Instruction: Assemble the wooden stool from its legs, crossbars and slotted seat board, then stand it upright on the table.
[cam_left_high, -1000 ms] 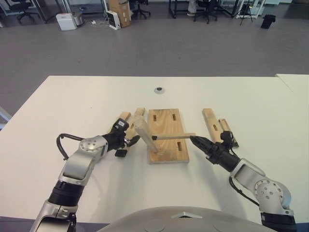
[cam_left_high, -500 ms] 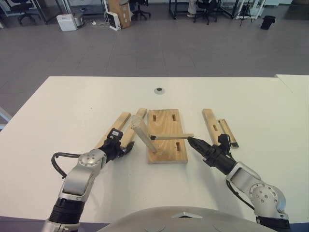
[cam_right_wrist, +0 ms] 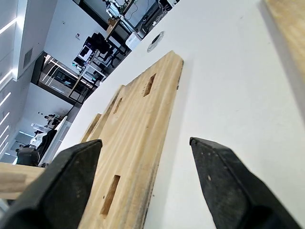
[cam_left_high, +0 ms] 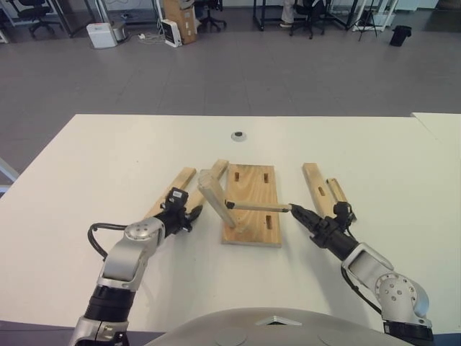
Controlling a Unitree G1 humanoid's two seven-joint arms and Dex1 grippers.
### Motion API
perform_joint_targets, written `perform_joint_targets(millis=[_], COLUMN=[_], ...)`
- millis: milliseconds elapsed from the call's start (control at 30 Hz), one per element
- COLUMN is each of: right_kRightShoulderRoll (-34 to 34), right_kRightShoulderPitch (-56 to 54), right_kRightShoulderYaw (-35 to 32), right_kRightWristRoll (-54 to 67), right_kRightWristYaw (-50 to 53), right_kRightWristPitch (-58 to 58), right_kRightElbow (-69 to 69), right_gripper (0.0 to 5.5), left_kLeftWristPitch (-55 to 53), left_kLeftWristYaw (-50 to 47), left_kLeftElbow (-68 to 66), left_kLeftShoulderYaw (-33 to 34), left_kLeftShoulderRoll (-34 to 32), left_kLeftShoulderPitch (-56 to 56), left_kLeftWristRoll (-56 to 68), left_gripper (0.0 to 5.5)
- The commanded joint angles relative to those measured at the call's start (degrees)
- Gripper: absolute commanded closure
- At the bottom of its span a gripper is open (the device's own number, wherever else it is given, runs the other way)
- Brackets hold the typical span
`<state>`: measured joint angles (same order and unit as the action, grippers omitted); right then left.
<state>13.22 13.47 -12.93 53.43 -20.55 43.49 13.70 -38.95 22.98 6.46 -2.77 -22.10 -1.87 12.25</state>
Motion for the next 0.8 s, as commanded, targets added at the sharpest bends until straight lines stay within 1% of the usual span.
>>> perform_joint_targets(millis=[33,100,200,267,367,467,567,633,800], right_kRightShoulderRoll=[2.2,2.7,4.7,7.2,11.9,14.4,14.8,14.7,16.3], right_kRightShoulderPitch=[-3.7,-4.2,-5.8,-9.5,-17.6,-23.2,-30.2,-33.9,-39.1], right_kRightShoulderYaw=[-5.2,-8.8,-15.7,-17.8,-19.0,-18.4,-14.5,-12.0,-9.0], right_kRightWristRoll=[1.1,2.6,7.4,10.6,15.8,21.9,27.3,31.9,42.2], right_kRightWristYaw=[1.2,2.4,5.1,6.2,7.5,8.7,11.1,10.8,10.2], right_kRightWristPitch=[-0.7,-1.4,-1.2,-0.1,1.5,3.2,4.4,5.3,6.2], right_kRightElbow=[-1.7,-0.4,1.8,2.6,3.4,5.2,6.5,7.2,6.7], right_gripper=[2.06,2.06,2.06,2.06,2.06,2.06,2.06,2.06,1.19], left_kLeftWristPitch=[3.9,5.6,6.8,6.4,3.2,-2.1,-7.4,-10.2,-16.0], left_kLeftWristYaw=[3.4,7.0,13.2,15.9,18.2,19.3,20.3,20.7,20.6], left_kLeftElbow=[-5.8,-9.3,-14.6,-16.7,-16.4,-13.2,-10.3,-9.1,-5.4], left_kLeftShoulderYaw=[3.5,4.4,5.7,6.4,8.0,9.2,10.6,11.3,12.9], left_kLeftShoulderRoll=[-3.8,-4.5,-2.7,-1.4,0.8,2.8,3.9,3.8,3.9], left_kLeftShoulderPitch=[-13.5,-21.3,-33.3,-38.7,-44.5,-46.9,-48.1,-47.9,-46.6], left_kLeftWristRoll=[0.2,1.9,6.5,9.4,14.7,21.2,27.5,30.6,37.7], left_gripper=[3.42,3.42,3.42,3.42,3.42,3.42,3.42,3.42,3.42])
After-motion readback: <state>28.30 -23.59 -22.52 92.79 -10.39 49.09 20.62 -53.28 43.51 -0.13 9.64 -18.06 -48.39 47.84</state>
